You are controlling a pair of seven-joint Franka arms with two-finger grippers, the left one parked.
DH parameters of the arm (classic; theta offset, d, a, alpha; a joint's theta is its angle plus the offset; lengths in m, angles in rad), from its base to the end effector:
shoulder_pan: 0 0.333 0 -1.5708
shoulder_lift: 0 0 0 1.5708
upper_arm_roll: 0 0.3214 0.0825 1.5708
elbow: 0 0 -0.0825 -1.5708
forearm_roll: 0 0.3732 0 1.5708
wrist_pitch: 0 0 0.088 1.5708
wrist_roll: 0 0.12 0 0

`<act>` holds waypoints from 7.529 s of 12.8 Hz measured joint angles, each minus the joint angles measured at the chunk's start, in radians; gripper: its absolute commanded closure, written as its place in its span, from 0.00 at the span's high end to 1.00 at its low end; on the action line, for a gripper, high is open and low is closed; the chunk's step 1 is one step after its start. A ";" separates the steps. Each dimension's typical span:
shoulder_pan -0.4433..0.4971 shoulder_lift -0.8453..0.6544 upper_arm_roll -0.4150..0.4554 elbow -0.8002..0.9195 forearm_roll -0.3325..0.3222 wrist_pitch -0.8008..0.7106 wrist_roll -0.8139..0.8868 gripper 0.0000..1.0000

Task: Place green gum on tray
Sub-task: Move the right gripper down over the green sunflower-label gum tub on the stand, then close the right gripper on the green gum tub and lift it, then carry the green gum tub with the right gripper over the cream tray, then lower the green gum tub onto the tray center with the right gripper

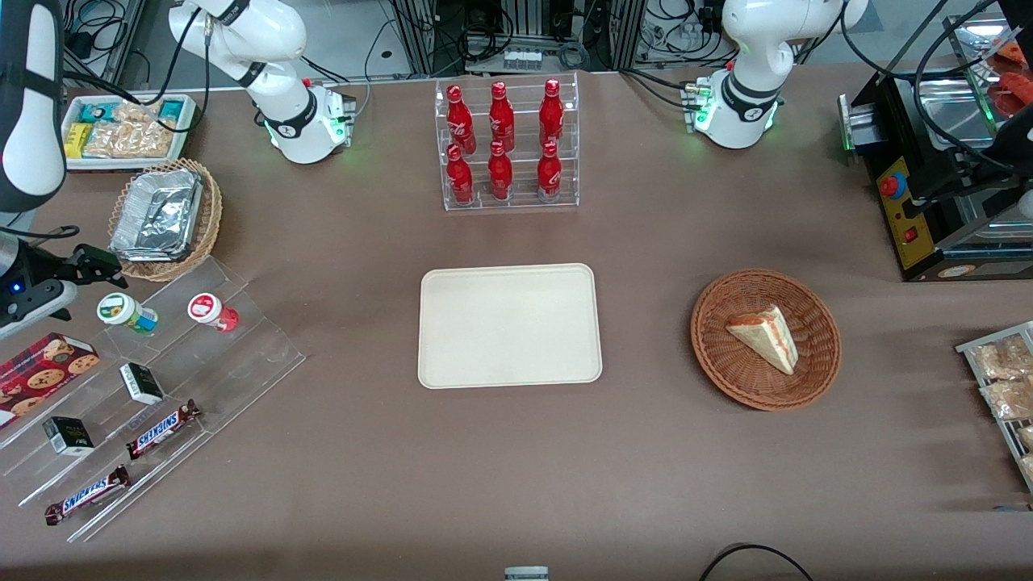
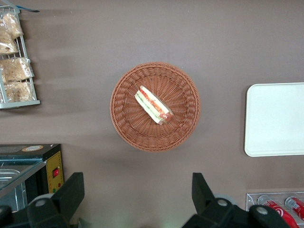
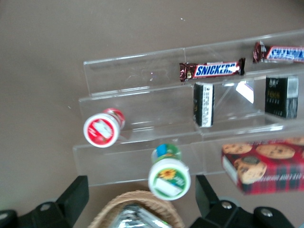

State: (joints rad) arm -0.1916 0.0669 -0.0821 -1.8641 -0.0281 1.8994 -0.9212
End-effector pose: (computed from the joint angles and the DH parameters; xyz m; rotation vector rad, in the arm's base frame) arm 0.5448 -0.1545 0.4713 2.9646 1.0106 -0.0688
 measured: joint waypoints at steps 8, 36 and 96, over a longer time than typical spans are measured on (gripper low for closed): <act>-0.064 0.088 -0.001 -0.019 0.004 0.082 -0.217 1.00; -0.088 0.046 0.010 -0.093 0.020 0.102 -0.270 0.00; 0.982 0.671 0.011 0.345 0.157 0.370 1.488 1.00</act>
State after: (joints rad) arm 0.7902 0.7374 -0.0708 -1.5191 0.1286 2.2693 0.5666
